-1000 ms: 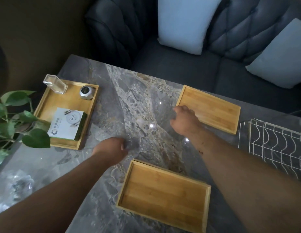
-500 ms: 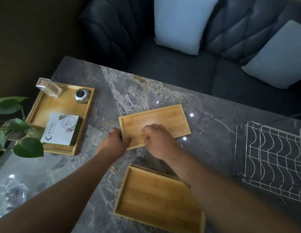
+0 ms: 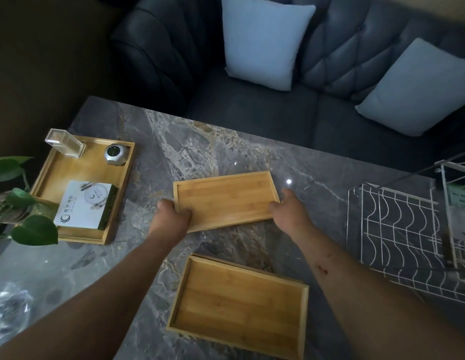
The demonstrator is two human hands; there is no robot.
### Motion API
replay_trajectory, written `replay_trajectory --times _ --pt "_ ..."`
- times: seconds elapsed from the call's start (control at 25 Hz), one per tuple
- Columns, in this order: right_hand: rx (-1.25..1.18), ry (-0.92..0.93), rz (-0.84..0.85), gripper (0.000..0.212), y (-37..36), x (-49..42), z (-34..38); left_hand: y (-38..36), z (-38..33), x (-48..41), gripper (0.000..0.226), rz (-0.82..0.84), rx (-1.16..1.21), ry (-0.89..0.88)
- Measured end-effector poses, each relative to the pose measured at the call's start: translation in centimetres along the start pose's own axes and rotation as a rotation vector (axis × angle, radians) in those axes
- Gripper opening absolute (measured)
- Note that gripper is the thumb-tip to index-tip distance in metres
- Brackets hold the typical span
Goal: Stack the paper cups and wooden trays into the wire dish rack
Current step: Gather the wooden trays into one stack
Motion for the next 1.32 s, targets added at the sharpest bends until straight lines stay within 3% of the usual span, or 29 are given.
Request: replay_trajectory --times 0.12,0.2,0.32,0.44,0.72,1.12,1.32 --pt "-0.142 -0.005 -0.056 0.023 1.9 1.5 -0.8 1.7 -0.8 0.9 0.038 -0.047 0.112 -0.022" --pt "-0.209 0.003 -0.081 0.018 3.6 3.3 -1.2 3.1 -1.4 2.4 0.038 -0.072 0.134 -0.060" --pt "-0.253 0.035 -0.091 0.006 5.8 7.0 -2.5 4.2 -1.7 5.6 0.055 -0.030 0.107 -0.191" --pt "-0.223 0.048 -0.006 0.015 6.5 11.3 -4.8 4.6 -1.0 8.9 0.052 0.001 0.028 -0.255" --pt "-0.159 -0.040 0.089 0.017 3.7 16.7 -12.1 3.1 2.9 13.6 0.040 0.032 -0.029 -0.204" --pt "-0.138 -0.080 -0.012 0.018 1.6 19.5 -16.8 1.1 5.1 16.3 0.050 0.046 -0.114 -0.175" --pt "0.016 -0.039 -0.043 0.024 2.2 20.0 -16.4 0.4 5.9 17.0 0.042 0.099 -0.164 -0.133"
Point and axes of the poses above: each hand's wrist, its own x-axis away from the middle knuckle, its own y-axis out of the back of the hand, z = x × y, the point moved 5 cm from there along -x, towards the middle knuckle, and after that the axes turned 5 degrees about -x, right-handed, at the moved point
